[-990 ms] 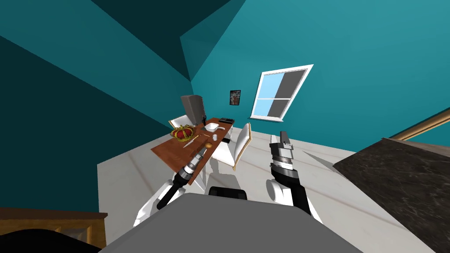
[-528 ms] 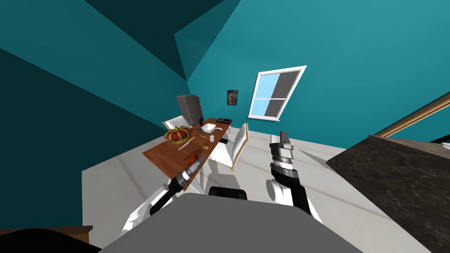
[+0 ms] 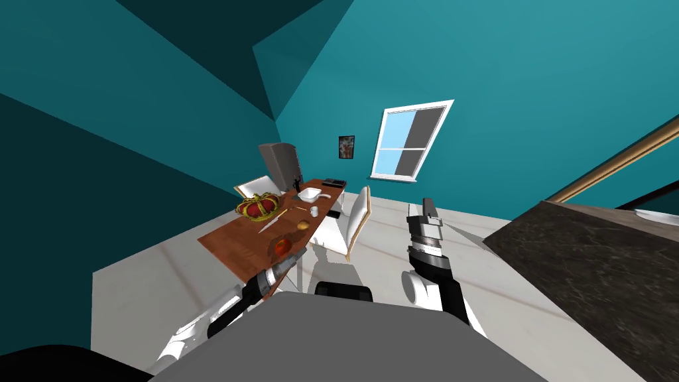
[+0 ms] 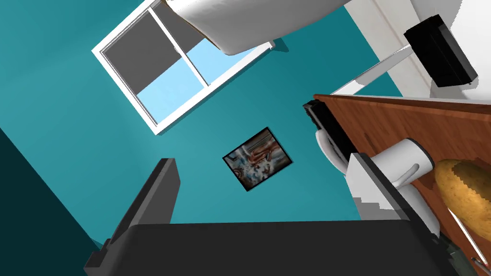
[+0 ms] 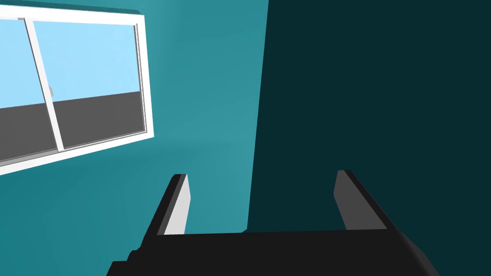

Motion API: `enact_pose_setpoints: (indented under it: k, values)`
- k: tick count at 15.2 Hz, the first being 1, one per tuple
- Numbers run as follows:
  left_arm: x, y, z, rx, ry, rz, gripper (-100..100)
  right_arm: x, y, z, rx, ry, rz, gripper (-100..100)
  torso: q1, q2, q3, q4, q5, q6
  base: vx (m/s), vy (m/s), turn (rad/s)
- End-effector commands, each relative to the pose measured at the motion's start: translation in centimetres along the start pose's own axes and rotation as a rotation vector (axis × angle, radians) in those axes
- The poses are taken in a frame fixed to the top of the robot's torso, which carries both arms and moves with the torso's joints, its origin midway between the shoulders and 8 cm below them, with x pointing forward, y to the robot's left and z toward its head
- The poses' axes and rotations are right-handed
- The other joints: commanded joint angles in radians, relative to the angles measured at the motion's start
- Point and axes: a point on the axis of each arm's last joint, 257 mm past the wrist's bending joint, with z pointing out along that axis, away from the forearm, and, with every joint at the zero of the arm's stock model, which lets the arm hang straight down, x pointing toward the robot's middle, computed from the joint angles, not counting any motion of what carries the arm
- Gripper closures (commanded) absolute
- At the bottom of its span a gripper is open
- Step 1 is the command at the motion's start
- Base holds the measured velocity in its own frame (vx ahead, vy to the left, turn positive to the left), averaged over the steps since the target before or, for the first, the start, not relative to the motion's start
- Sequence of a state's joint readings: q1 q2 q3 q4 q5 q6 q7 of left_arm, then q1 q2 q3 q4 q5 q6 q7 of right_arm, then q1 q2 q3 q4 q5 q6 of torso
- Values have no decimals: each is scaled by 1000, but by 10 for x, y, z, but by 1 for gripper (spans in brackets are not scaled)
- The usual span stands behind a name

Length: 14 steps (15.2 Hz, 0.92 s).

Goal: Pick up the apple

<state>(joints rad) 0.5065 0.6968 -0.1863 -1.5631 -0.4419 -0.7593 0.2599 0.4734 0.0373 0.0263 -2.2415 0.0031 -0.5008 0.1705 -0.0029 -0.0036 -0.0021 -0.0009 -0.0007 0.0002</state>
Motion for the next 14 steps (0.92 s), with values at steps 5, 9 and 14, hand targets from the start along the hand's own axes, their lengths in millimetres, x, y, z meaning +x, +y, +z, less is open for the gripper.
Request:
enact_pose_setpoints:
  k: [5, 9, 14]
  values:
    - [30, 59, -50, -148, 170, 13, -100, 0, 0, 0, 0, 0, 0, 0, -1, -1, -1, 0, 0, 0, 71, -51, -99]
    - [39, 86, -78, -222, 231, 11, -100, 0, 0, 0, 0, 0, 0, 0, -1, -1, -1, 0, 0, 0, 64, -37, -52]
    - [49, 119, -127, -329, 346, 19, -100, 0, 0, 0, 0, 0, 0, 0, 0, 1, 1, 0, 0, 0, 46, -30, -51]
